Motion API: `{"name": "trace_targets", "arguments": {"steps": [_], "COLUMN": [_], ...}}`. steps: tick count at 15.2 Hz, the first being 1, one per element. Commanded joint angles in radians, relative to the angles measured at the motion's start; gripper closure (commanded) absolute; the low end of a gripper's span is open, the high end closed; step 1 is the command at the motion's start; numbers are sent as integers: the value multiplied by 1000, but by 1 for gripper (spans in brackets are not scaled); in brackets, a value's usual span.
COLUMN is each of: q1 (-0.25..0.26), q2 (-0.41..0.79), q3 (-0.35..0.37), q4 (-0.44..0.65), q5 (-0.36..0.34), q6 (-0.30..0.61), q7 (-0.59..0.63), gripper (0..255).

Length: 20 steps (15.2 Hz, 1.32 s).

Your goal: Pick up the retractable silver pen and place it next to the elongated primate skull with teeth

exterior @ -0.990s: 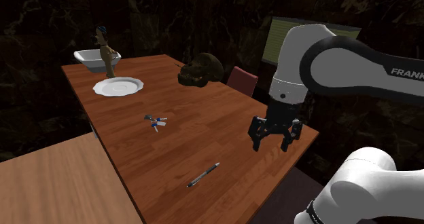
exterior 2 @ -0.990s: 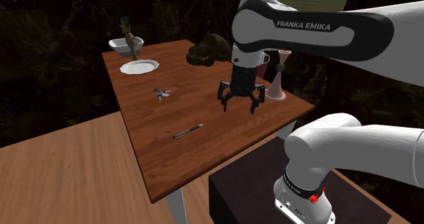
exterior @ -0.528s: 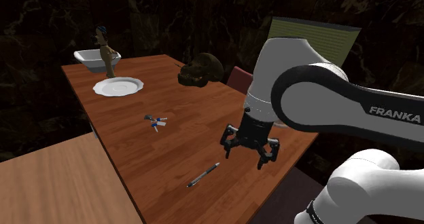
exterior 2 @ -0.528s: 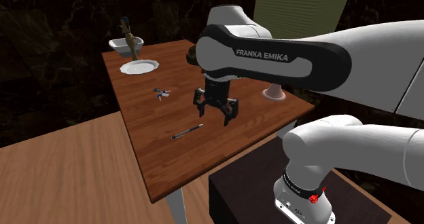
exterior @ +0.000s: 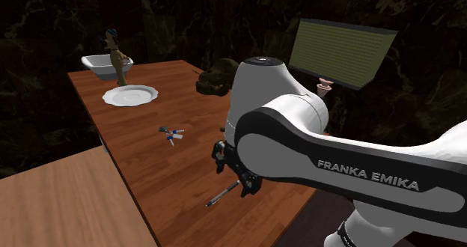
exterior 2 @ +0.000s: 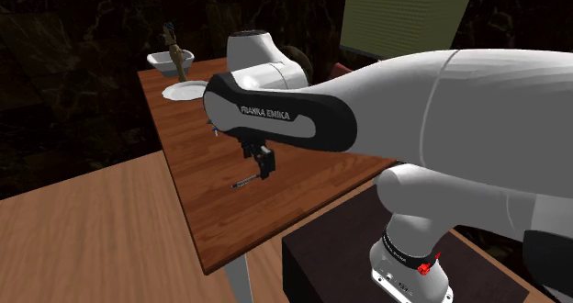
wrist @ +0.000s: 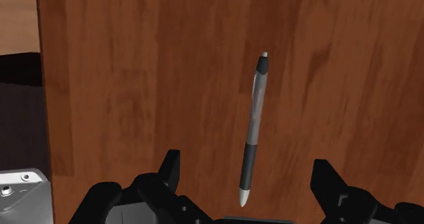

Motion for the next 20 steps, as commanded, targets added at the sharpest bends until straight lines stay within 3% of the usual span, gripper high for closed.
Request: {"name": "trace_targets", "arguments": {"steps": [1,7,15,16,20], "q1": [-43,-66,-66,-66,-65], "q2": [16,39,39,39,39], "q3": [52,129,128,128,128], "q4": [18,-27,-27,-27,-27], "q5": [10,54,54,54,54], "q6": [27,112,112,112,112], "q7": [49,35,34,34,34], "gripper": [0,0,0,255,255]}}
